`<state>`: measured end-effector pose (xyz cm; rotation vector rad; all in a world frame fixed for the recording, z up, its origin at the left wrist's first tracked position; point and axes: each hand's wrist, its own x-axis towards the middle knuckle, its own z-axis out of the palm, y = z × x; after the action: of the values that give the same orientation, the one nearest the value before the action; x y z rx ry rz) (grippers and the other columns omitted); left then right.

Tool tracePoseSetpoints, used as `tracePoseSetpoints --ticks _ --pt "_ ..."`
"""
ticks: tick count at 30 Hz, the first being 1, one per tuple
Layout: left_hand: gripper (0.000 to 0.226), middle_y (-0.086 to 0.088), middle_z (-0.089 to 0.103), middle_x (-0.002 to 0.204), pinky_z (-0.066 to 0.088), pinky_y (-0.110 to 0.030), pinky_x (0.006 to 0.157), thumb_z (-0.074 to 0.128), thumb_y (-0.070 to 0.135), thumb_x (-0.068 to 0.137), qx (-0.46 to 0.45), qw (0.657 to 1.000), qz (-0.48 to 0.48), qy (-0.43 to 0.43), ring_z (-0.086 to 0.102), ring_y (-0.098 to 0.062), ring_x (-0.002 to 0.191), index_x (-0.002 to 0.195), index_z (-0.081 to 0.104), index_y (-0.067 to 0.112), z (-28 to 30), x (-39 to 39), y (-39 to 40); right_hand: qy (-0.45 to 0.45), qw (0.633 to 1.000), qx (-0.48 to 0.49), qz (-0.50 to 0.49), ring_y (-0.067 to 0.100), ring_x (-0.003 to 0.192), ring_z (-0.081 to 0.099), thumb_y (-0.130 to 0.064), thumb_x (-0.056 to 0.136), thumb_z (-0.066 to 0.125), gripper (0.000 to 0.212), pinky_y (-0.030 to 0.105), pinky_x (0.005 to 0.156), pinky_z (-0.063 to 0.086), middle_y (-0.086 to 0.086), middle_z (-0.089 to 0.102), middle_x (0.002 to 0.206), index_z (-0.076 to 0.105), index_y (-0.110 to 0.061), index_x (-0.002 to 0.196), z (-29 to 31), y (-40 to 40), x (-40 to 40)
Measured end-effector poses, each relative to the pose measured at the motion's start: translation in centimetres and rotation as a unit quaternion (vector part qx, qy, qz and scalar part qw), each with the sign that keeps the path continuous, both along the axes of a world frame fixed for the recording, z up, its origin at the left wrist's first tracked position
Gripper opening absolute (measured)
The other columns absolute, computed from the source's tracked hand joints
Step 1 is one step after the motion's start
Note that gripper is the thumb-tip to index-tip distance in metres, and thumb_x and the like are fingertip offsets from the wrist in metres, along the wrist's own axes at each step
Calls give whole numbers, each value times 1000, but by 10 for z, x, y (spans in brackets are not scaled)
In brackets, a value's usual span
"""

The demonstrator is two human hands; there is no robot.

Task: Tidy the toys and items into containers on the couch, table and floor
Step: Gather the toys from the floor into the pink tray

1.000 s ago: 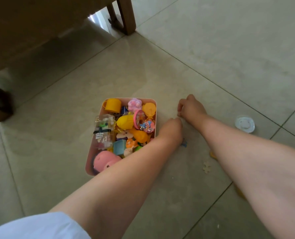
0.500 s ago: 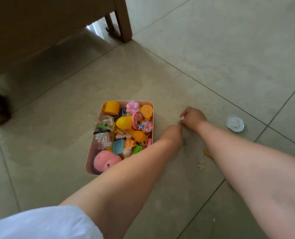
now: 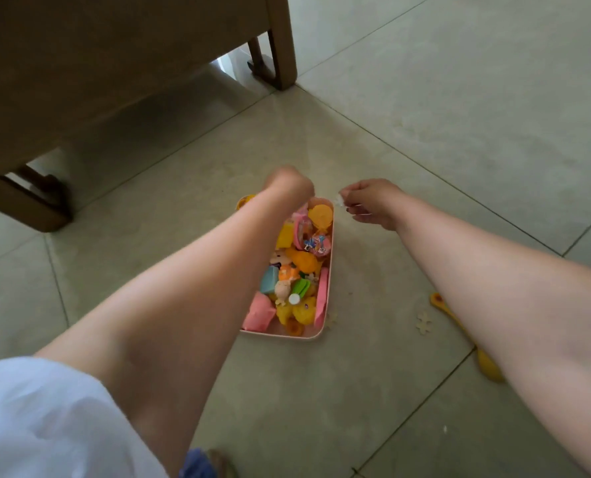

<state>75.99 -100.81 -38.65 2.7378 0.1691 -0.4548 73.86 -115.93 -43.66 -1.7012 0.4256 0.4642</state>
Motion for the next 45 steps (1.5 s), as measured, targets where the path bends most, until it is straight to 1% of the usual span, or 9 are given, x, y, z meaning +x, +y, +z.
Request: tracePoseSetpoints --ticks 5,10,17,21,26,30,37,41,45 --pt "41 -7 66 111 53 -35 89 57 44 91 61 995 -60 46 63 -27 101 114 64 11 0 -11 36 -28 985 -156 70 16 78 57 -23 89 66 16 23 60 46 3 62 90 66 -15 103 0 14 -7" --pt "19 -1 64 96 47 -29 68 59 32 90 21 978 -197 -69 60 -22 90 100 68 19 -13 -55 12 31 953 -264 143 20 82 61 -15 87 67 23 29 70 53 9 64 93 68 -8 109 -10 -17 -31" --pt "26 -4 59 119 43 -34 92 63 26 89 224 806 -547 36 52 -27 117 113 65 17 -63 -119 -51 83 843 -401 348 16 95 62 -26 81 74 26 23 73 44 0 67 111 69 -22 106 -29 -55 -86" --pt "36 -3 53 136 23 -32 107 45 28 97 414 716 -562 1 34 -27 131 130 55 18 -80 -137 -56 44 813 -416 405 18 97 56 -28 72 81 40 25 76 41 1 62 117 64 -23 108 -47 -69 -113" --pt "37 -3 52 137 23 -34 107 38 25 100 461 710 -533 4 33 -29 131 132 53 16 -85 -139 -51 -37 738 -473 480 26 111 50 -36 59 86 63 31 80 39 1 51 119 53 -27 112 -57 -75 -129" --pt "36 -1 54 133 24 -36 106 37 23 100 462 707 -535 -7 34 -31 129 129 56 17 -90 -146 -48 -62 714 -507 478 25 110 50 -34 67 81 48 31 78 31 -1 54 115 56 -25 108 -57 -77 -130" --pt "31 -1 55 130 26 -34 104 45 26 97 422 747 -513 27 39 -26 125 124 58 20 -88 -141 -46 -31 770 -504 389 22 104 58 -31 78 72 21 31 86 34 -2 64 107 56 -27 90 -64 -64 -124" --pt "33 -2 51 137 25 -36 106 46 28 97 407 752 -515 51 37 -26 130 128 56 21 -89 -132 -47 -33 870 -421 253 22 100 61 -27 80 69 12 27 77 39 -1 66 103 58 -31 85 -58 -43 -108" --pt "32 -3 52 133 34 -38 101 50 32 96 332 816 -469 56 42 -28 129 126 56 22 -63 -111 -57 -76 937 -323 112 19 81 58 -23 82 70 6 24 69 39 -5 59 80 67 -23 87 -42 -25 -78"
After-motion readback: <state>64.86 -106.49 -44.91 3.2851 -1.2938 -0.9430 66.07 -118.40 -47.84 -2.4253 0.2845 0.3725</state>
